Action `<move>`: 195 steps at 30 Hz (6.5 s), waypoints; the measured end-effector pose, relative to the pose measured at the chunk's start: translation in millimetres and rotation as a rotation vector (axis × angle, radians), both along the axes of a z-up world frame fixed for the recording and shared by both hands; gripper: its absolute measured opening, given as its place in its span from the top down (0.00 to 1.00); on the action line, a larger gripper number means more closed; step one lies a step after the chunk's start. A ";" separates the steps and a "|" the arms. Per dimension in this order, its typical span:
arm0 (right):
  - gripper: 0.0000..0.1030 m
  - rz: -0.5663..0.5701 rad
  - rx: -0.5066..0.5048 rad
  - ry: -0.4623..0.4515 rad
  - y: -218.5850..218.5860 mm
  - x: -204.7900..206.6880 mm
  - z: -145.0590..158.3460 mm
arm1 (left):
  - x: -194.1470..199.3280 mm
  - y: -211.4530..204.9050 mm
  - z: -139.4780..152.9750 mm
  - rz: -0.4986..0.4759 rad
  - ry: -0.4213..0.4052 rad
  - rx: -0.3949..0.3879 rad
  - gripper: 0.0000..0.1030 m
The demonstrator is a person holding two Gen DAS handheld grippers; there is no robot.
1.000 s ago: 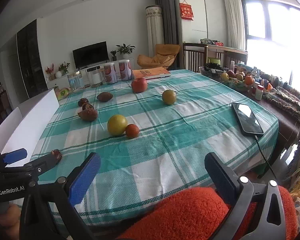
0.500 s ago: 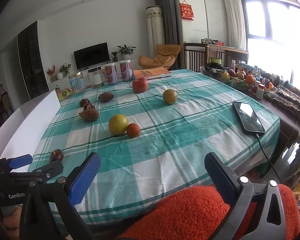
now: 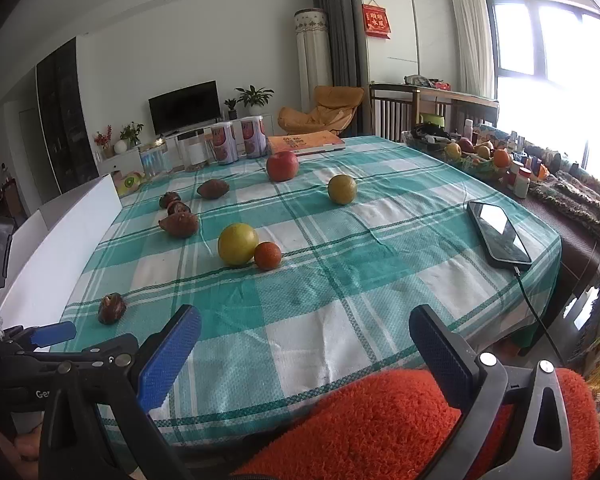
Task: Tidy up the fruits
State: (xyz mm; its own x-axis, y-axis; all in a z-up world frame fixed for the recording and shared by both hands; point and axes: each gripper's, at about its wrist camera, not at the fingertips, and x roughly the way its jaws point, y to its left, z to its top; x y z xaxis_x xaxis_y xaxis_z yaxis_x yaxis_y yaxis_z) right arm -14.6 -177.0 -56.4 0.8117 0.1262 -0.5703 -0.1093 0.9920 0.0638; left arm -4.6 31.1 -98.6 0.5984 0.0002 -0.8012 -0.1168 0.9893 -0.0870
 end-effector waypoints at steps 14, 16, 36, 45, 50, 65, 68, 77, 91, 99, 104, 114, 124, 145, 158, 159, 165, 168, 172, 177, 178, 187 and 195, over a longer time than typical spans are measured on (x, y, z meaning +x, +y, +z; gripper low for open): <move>0.00 0.007 0.000 0.009 2.0 1.6 -2.1 | 9.7 6.8 -22.1 0.010 0.089 -0.033 0.01; 0.00 0.009 0.001 0.012 2.1 2.2 -2.7 | 11.2 7.3 -26.2 0.010 0.107 -0.040 0.01; 0.00 0.003 0.017 0.018 -0.2 3.6 -5.1 | 12.8 1.6 -42.7 0.010 0.139 0.062 0.00; 0.00 0.006 0.011 0.018 0.1 2.5 -5.7 | 24.6 68.3 -10.7 0.027 0.013 -0.194 0.03; 0.00 0.007 0.010 0.025 0.6 2.0 -5.2 | 41.8 71.4 -25.2 -0.041 0.058 -0.133 0.05; 0.04 0.485 -0.090 0.484 74.3 193.6 -22.8 | 43.1 77.3 -26.3 -0.056 0.021 -0.137 0.59; 0.19 0.523 -0.134 0.565 102.2 225.9 -40.3 | 38.1 77.2 -19.9 -0.065 0.003 -0.151 0.59; 0.49 0.531 -0.241 0.573 132.4 233.7 -34.2 | 15.5 89.6 29.4 -0.081 -0.099 -0.260 0.59; 0.48 1.058 0.080 0.470 340.1 61.3 51.3 | -77.6 261.8 78.6 0.389 -0.124 -0.042 0.59; 0.46 1.045 -0.047 0.429 379.4 34.9 17.4 | -92.3 278.3 48.4 0.466 -0.064 0.009 0.52; 0.35 0.949 0.060 0.345 322.3 56.1 40.1 | -84.8 256.8 64.0 0.444 -0.153 0.027 0.21; 0.13 0.303 0.020 0.185 107.2 84.5 11.9 | -29.2 117.7 81.5 0.024 -0.218 -0.158 0.15; 0.12 -0.078 0.169 0.358 -33.8 139.1 -42.2 | 71.5 33.5 4.5 -0.105 -0.027 -0.135 0.15; 0.00 0.059 -0.119 0.330 12.1 278.5 -86.9 | 142.0 41.8 -38.8 0.007 0.003 0.087 0.04; 0.00 0.057 -0.121 0.331 9.2 296.1 -86.7 | 141.8 45.1 -39.1 0.009 0.004 0.090 0.04; 0.00 0.057 -0.121 0.331 9.1 296.1 -86.7 | 141.8 45.1 -39.1 0.009 0.004 0.090 0.04; 0.00 0.057 -0.121 0.331 9.0 296.0 -86.6 | 141.7 46.1 -38.9 0.010 0.004 0.090 0.03; 0.00 0.057 -0.122 0.331 8.9 296.0 -86.5 | 141.7 46.1 -38.9 0.010 0.004 0.090 0.03; 0.00 0.057 -0.122 0.331 9.0 295.9 -86.5 | 141.9 45.3 -38.9 0.010 0.004 0.090 0.03; 0.00 0.058 -0.122 0.332 8.8 295.9 -86.4 | 141.9 45.1 -39.0 0.010 0.004 0.089 0.03; 0.00 0.058 -0.122 0.332 8.8 295.9 -86.4 | 141.9 45.3 -39.0 0.010 0.004 0.089 0.03; 0.00 0.058 -0.122 0.332 8.7 295.8 -86.3 | 141.9 44.9 -39.1 0.011 0.004 0.089 0.03; 0.00 0.058 -0.122 0.332 8.8 295.7 -86.3 | 141.9 44.4 -39.1 0.011 0.004 0.089 0.03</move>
